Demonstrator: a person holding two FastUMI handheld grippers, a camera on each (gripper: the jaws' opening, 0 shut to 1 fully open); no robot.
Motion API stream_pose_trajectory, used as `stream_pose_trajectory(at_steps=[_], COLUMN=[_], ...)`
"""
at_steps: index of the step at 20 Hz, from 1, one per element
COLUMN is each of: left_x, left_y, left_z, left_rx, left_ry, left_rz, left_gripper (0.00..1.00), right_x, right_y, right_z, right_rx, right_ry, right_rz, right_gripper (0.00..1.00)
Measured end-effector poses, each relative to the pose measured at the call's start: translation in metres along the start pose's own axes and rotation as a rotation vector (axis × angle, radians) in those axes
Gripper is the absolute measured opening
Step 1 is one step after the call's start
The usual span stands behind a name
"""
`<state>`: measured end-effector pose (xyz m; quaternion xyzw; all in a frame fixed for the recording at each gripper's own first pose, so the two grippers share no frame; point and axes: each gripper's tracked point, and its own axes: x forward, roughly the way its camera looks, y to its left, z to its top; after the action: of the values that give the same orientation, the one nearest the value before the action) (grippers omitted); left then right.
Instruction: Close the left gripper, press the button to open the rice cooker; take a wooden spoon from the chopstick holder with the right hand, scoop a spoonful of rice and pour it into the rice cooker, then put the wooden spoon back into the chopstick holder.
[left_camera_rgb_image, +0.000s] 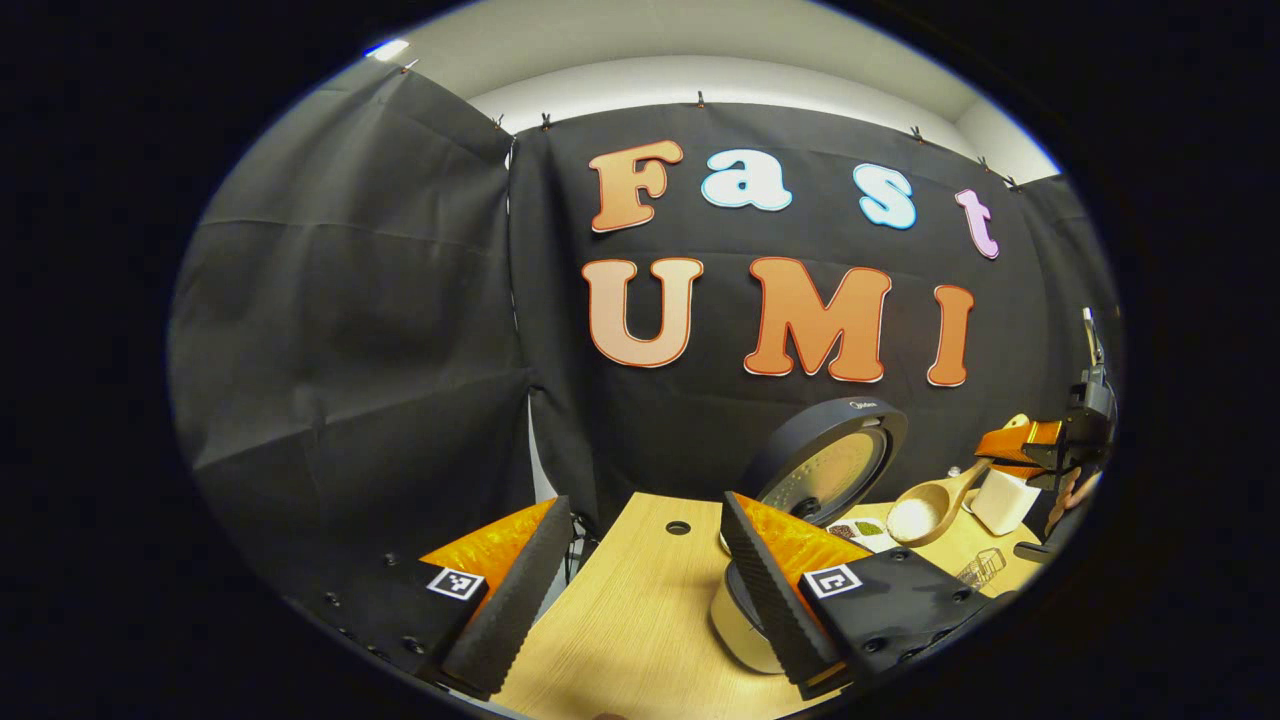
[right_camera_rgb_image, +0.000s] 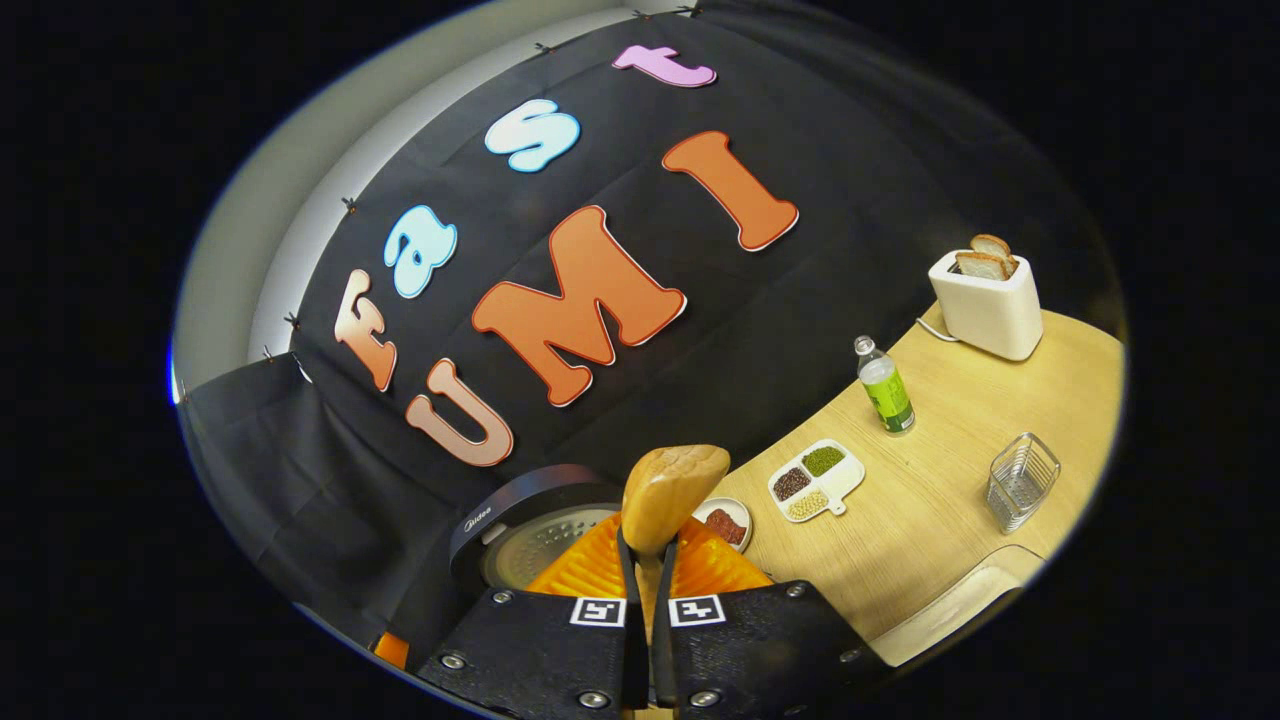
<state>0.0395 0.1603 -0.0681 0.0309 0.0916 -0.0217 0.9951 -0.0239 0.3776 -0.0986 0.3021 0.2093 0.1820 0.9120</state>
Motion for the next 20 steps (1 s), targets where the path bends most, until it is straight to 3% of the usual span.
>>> stream_pose_trajectory(at_steps=[20], left_x=[0.004], left_y=[0.001], left_z=[-0.002], left_rx=[0.007], left_ry=[0.008], left_rz=[-0.002], left_gripper=[0.98], right_x=[-0.002], right_y=[0.033], right_z=[-0.004], right_rx=[-0.293], right_ry=[-0.046], right_rz=[0.051], right_gripper=[0.01])
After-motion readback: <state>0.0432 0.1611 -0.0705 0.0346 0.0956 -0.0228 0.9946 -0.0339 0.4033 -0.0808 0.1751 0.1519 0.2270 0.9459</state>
